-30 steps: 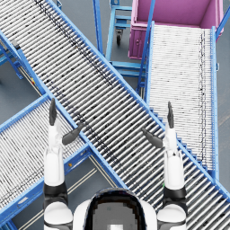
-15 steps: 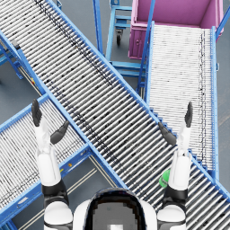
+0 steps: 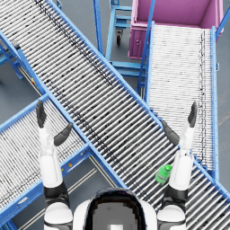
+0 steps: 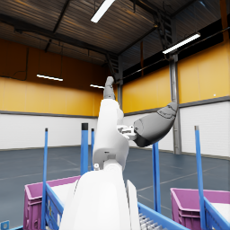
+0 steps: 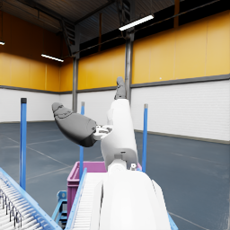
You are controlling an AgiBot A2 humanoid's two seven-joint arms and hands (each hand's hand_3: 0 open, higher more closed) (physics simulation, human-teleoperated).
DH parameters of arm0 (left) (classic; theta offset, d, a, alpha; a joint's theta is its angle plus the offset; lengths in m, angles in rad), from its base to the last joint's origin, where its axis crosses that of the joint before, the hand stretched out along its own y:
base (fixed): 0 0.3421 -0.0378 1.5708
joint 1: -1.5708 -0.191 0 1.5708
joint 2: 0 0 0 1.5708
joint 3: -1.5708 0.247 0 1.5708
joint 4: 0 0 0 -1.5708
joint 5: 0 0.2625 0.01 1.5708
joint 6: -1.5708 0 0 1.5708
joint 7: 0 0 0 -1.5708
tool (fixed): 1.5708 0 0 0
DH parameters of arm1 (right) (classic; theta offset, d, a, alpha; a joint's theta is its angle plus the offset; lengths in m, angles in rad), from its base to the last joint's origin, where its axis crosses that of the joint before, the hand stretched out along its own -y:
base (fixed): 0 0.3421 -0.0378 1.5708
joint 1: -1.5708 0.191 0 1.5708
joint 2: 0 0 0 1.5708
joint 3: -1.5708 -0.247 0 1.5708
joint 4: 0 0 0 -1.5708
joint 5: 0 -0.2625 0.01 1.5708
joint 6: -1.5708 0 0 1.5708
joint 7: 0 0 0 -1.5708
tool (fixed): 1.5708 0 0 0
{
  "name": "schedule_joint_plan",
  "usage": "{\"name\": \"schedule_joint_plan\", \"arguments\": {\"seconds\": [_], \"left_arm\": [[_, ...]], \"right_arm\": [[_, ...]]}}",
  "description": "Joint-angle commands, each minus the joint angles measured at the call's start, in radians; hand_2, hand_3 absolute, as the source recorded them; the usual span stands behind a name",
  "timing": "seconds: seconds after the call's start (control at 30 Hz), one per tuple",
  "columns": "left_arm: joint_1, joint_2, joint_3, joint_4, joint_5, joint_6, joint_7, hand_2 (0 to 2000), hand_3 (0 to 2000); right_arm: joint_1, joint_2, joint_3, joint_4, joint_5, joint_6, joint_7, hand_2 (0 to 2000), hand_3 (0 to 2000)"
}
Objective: Pick up the oil and place it on the left assembly line, put the cola on the right, and keep Sprite still
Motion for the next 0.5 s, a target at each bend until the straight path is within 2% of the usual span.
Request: {"name": "schedule_joint_plan", "arguments": {"seconds": [0.03, 0.07, 0.1, 0.2, 0.23, 0.27, 0.5], "left_arm": [[0.029, -0.005, -0.001, 0.010, 0.000, 0.000, 0.000, 0, 0], [0.007, 0.000, 0.000, 0.006, 0.000, 0.000, 0.000, 0, 0], [0.035, -0.005, 0.004, 0.013, 0.000, 0.000, 0.000, 0, 0], [0.044, -0.004, 0.001, 0.019, 0.000, 0.000, 0.000, 0, 0], [0.024, 0.000, 0.002, 0.014, 0.000, 0.000, 0.000, 0, 0], [0.044, -0.003, 0.002, 0.024, 0.000, 0.000, 0.000, 0, 0], [0.037, 0.001, -0.004, -0.001, 0.000, 0.000, 0.000, 0, 0]], "right_arm": [[0.023, 0.005, 0.009, 0.010, 0.000, 0.000, 0.000, 0, 0], [0.026, 0.005, 0.009, 0.011, 0.000, 0.000, 0.000, 0, 0], [0.028, 0.005, 0.012, 0.013, 0.000, 0.000, 0.000, 0, 0], [0.029, 0.003, 0.020, 0.040, 0.000, 0.000, 0.000, 0, 0], [0.032, 0.003, 0.018, 0.045, 0.000, 0.000, 0.000, 0, 0], [0.038, 0.004, 0.022, 0.048, 0.000, 0.000, 0.000, 0, 0], [0.036, 0.000, 0.016, 0.046, 0.000, 0.000, 0.000, 0, 0]]}}
